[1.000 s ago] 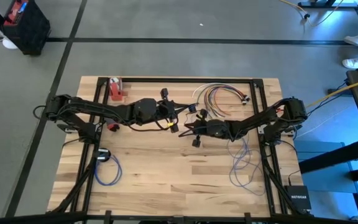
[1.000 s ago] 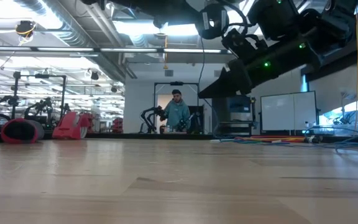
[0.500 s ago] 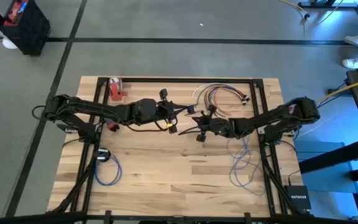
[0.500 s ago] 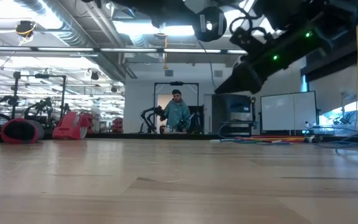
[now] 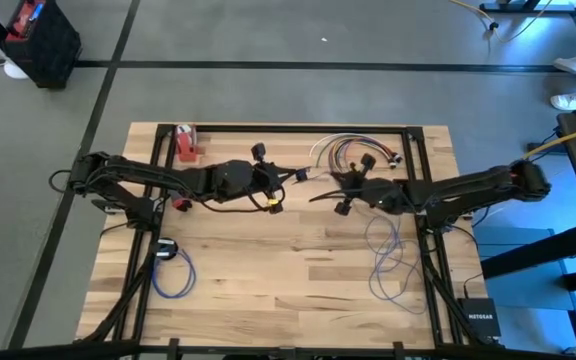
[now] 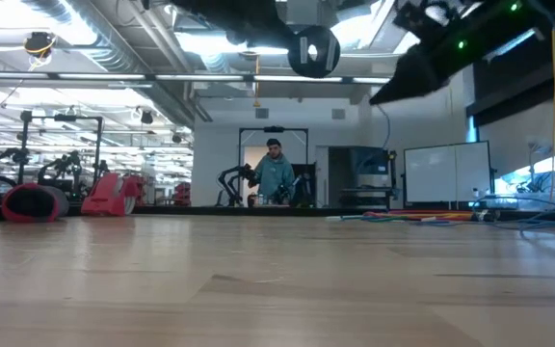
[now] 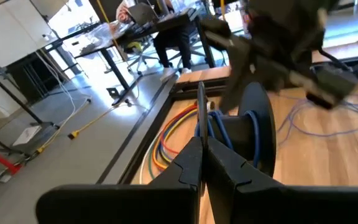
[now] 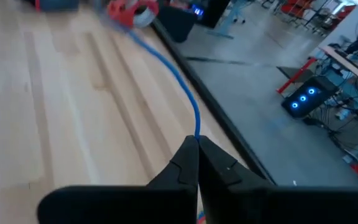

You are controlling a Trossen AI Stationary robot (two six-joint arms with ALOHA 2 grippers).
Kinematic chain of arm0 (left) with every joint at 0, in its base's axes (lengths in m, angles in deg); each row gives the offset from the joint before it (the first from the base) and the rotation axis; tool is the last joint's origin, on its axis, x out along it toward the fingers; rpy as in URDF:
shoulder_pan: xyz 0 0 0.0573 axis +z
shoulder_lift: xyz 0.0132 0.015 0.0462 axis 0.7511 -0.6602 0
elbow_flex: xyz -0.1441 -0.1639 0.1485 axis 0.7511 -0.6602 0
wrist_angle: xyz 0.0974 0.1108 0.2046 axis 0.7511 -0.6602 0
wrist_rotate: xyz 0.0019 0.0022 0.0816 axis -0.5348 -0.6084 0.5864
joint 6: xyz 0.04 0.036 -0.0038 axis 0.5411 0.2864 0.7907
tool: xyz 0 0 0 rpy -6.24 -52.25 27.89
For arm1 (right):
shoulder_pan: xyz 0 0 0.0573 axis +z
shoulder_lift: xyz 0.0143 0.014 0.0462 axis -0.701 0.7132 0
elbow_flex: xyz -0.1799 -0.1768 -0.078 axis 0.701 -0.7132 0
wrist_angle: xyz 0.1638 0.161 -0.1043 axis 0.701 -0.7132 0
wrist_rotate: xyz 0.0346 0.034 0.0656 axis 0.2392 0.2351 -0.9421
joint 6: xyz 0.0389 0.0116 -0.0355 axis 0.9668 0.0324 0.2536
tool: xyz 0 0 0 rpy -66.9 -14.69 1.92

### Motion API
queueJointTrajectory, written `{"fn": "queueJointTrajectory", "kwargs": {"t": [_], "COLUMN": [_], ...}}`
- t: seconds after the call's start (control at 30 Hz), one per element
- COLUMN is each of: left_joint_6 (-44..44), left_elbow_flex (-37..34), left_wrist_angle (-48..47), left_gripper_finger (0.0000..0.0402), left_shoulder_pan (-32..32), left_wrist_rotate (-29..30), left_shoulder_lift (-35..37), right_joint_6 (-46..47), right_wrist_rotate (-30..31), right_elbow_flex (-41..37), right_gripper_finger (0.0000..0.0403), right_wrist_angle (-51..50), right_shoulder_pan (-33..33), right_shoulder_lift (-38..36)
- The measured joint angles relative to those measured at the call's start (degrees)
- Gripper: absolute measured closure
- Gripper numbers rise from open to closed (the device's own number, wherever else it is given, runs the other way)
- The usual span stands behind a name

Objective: Coil cords
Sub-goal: Coil the blue cable wire on the black spool

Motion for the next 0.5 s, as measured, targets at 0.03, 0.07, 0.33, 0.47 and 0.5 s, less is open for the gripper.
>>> {"fn": "queueJointTrajectory", "kwargs": {"t": [0.03,0.07,0.33,0.47,0.5], "left_joint_6": [0.25,0.45,0.96,-0.36,-0.63], "left_elbow_flex": [0.00,0.00,0.00,0.00,0.00], "left_wrist_angle": [-0.42,-0.68,-1.98,-2.01,-1.88], "left_gripper_finger": [0.0396,0.0396,0.0396,0.0396,0.0396], "left_shoulder_pan": [-0.04,-0.02,0.51,1.58,1.72], "left_wrist_rotate": [-0.01,-0.02,-0.01,-0.03,-0.02], "left_shoulder_lift": [0.00,0.00,0.00,-0.02,-0.21], "right_joint_6": [0.06,0.07,0.55,2.04,2.30], "right_wrist_rotate": [0.00,0.02,-1.77,-8.22,-9.72], "right_elbow_flex": [0.00,0.00,0.00,0.00,0.00], "right_gripper_finger": [0.0401,0.0401,0.0401,0.0401,0.0401], "right_wrist_angle": [-0.42,-0.55,1.46,6.43,7.86], "right_shoulder_pan": [0.00,0.00,0.00,0.00,0.00], "right_shoulder_lift": [-1.14,-2.07,-7.23,-7.16,-6.99]}}
